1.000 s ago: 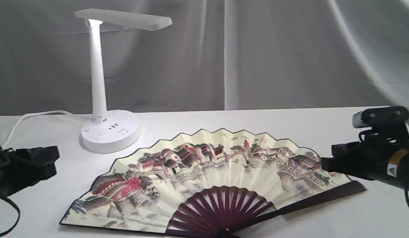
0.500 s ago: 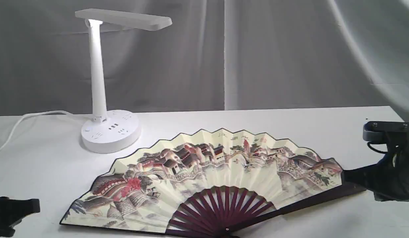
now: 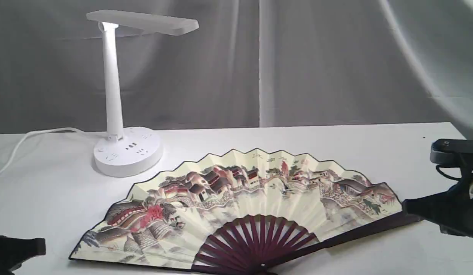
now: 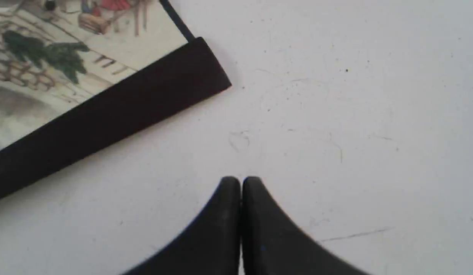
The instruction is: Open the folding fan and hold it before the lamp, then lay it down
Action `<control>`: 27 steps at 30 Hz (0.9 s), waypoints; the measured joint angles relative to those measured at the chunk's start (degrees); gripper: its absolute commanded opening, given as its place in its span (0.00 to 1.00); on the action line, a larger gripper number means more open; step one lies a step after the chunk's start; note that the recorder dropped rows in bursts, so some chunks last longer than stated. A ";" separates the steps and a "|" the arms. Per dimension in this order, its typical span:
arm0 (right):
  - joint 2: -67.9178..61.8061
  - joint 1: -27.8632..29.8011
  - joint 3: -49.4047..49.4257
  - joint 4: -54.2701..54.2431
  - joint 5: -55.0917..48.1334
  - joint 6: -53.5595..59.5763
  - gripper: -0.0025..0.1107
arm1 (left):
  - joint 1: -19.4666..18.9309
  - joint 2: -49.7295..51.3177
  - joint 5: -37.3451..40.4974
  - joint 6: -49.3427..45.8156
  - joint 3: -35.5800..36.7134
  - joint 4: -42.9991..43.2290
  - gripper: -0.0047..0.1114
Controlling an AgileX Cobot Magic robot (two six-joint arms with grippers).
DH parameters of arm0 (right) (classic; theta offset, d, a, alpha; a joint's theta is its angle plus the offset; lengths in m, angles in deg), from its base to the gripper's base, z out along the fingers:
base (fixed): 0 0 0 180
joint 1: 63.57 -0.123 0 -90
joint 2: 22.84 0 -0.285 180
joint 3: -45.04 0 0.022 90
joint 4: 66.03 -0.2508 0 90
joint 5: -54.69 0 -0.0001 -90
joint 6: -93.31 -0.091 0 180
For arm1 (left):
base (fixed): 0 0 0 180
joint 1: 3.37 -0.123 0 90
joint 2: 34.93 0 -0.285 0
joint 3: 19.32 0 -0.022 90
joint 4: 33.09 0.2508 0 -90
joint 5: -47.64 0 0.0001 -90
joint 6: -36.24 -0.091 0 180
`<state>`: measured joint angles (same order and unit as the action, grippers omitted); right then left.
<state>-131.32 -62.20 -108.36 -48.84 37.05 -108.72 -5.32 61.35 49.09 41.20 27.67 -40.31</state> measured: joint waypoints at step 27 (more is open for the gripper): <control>53.17 0.00 35.31 -0.13 16.11 0.00 0.02 | 0.00 -45.49 7.46 0.22 12.94 3.11 0.04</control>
<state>-78.14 -62.20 -73.05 -48.97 53.16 -108.72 -5.32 15.87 56.55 41.42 40.61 -37.20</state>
